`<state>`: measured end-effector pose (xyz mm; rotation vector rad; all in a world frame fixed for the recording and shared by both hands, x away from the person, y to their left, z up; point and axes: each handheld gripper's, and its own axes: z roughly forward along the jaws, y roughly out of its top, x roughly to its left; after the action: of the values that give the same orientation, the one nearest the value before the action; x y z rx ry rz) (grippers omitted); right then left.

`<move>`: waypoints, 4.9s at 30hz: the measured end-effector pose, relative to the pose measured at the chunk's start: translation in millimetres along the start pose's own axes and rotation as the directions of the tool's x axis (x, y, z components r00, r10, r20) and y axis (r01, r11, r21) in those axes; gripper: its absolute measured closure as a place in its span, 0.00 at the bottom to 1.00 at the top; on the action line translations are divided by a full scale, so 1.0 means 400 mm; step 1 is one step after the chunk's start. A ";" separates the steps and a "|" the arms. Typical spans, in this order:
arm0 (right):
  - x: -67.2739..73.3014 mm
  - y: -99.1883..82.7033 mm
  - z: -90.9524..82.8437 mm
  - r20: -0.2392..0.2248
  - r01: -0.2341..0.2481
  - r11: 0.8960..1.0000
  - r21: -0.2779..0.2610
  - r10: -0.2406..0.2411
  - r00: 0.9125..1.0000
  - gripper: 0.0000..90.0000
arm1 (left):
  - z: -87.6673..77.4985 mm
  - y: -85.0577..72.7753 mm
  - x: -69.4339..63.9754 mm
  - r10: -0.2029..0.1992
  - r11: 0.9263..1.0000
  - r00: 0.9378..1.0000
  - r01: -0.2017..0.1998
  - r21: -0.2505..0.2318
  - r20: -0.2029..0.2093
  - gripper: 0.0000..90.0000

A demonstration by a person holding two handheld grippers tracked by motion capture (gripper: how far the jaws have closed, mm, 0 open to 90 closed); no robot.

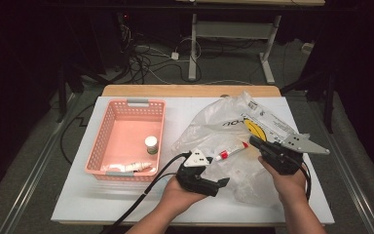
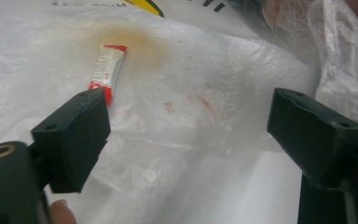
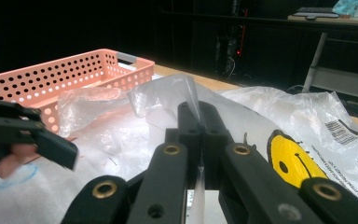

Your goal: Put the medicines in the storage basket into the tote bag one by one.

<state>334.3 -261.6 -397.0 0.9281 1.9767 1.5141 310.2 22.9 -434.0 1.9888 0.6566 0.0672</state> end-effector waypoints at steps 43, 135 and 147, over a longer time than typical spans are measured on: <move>0.003 -0.003 -0.002 0.001 0.013 1.000 0.010 -0.013 1.000 1.00 | -0.342 -0.114 0.184 -0.171 0.985 0.941 0.156 -0.076 -0.290 0.00; -0.007 0.004 -0.011 0.002 0.007 1.000 -0.007 -0.007 1.000 1.00 | -0.201 -0.012 0.445 -0.202 0.868 0.898 0.349 0.353 -0.391 0.45; -0.007 0.004 -0.012 0.005 0.003 1.000 -0.004 -0.003 1.000 1.00 | -0.187 -0.011 0.449 -0.198 0.861 0.896 0.354 0.367 -0.398 0.53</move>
<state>333.0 -266.8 -394.4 0.9257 1.9697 1.5117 437.7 169.9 -441.0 2.3031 1.2838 0.1057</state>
